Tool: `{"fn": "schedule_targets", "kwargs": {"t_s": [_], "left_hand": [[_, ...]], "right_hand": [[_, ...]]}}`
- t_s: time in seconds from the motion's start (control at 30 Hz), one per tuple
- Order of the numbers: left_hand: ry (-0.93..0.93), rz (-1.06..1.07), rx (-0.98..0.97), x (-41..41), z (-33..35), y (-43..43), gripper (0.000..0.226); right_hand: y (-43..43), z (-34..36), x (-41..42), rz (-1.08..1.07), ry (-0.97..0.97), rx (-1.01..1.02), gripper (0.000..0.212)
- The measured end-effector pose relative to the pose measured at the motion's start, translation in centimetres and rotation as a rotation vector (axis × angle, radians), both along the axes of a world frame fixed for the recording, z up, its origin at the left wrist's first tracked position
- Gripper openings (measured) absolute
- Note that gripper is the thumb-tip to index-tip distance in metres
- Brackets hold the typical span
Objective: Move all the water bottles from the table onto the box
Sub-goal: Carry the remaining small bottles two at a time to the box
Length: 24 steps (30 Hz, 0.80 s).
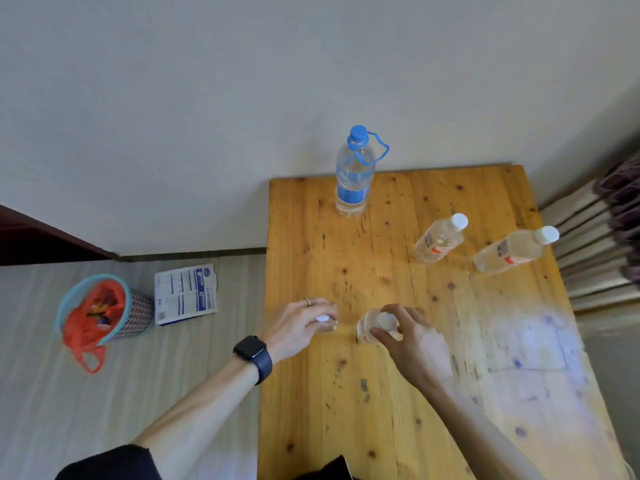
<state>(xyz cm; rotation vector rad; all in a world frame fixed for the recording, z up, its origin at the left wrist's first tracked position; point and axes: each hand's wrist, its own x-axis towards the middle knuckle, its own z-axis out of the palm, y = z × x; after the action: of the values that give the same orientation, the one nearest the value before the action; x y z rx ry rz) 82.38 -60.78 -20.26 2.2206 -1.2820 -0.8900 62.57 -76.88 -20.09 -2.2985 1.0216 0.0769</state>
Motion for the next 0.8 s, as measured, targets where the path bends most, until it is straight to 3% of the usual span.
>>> {"fn": "schedule_targets", "kwargs": {"t_s": [0.27, 0.43, 0.67, 0.8], "left_hand": [[0.039, 0.089, -0.036, -1.3, 0.1, 0.8, 0.023], [0.001, 0.207, -0.059, -2.5, 0.1, 0.6, 0.038], [0.345, 0.559, -0.051, -4.3, -2.7, 0.4, 0.095], [0.381, 0.598, -0.032, -4.9, -4.2, -0.8, 0.087]], "right_hand": [[1.6, -0.6, -0.6, -0.049, -0.074, 0.061, 0.032], [2.2, -1.5, -0.9, -0.088, -0.026, 0.162, 0.058], [3.6, -2.9, -0.6, -0.218, -0.108, 0.368, 0.097], [4.2, -3.8, 0.0, -0.292, -0.138, 0.383, 0.087]]}}
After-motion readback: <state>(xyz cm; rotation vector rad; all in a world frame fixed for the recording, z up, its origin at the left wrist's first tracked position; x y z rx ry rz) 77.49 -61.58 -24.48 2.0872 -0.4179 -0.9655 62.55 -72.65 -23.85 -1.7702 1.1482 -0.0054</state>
